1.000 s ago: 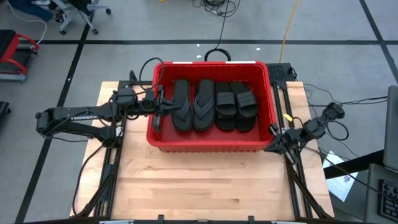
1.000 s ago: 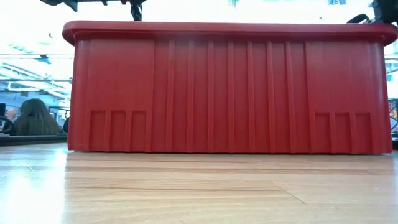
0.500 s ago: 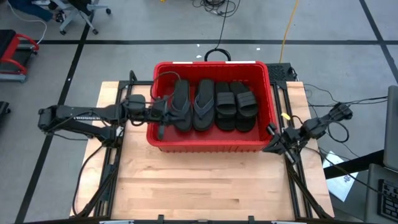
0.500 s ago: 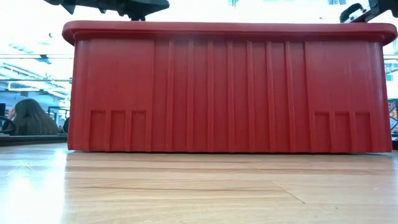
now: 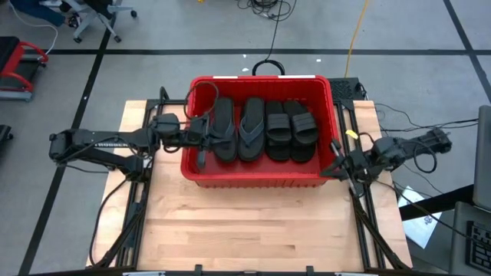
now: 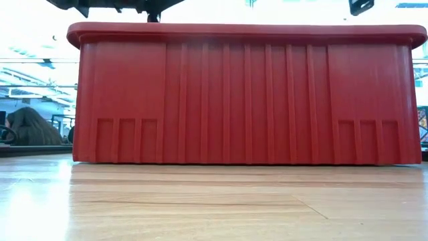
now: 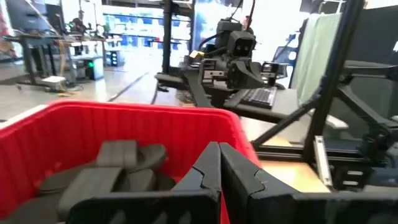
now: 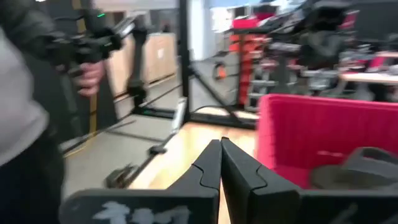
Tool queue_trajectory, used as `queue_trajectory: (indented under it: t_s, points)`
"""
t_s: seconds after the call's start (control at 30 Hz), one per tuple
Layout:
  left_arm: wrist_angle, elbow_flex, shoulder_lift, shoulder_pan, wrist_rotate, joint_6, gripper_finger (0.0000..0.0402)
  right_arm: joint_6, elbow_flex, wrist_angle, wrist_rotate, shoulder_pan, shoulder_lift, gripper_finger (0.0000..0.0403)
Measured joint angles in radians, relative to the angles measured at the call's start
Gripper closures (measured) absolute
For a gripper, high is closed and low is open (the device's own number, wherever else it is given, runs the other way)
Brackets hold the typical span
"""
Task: Pick and place slides into bin
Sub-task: Return to Home Position
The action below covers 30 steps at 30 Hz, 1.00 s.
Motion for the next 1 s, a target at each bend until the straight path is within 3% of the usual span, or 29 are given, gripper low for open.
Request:
queue_trajectory:
  t_s: [0.23, 0.47, 0.7, 1.0]
  points:
    - [0.022, -0.055, -0.115, 0.033, 0.004, 0.006, 0.0401, 0.053, 0.001, 0.026, -0.082, -0.164, -0.111, 0.0403]
    - [0.018, -0.245, -0.354, -0.012, -0.095, -0.055, 0.0402, 0.117, 0.001, -0.011, -0.131, -0.183, -0.152, 0.0403]
    - [-0.184, -0.28, -0.521, -0.084, -0.212, -0.024, 0.0402, 0.135, 0.001, 0.005, -0.048, -0.183, -0.159, 0.0403]
    - [-0.26, -0.28, -0.543, -0.092, -0.213, -0.015, 0.0401, 0.142, 0.001, 0.016, 0.006, -0.182, -0.138, 0.0403]
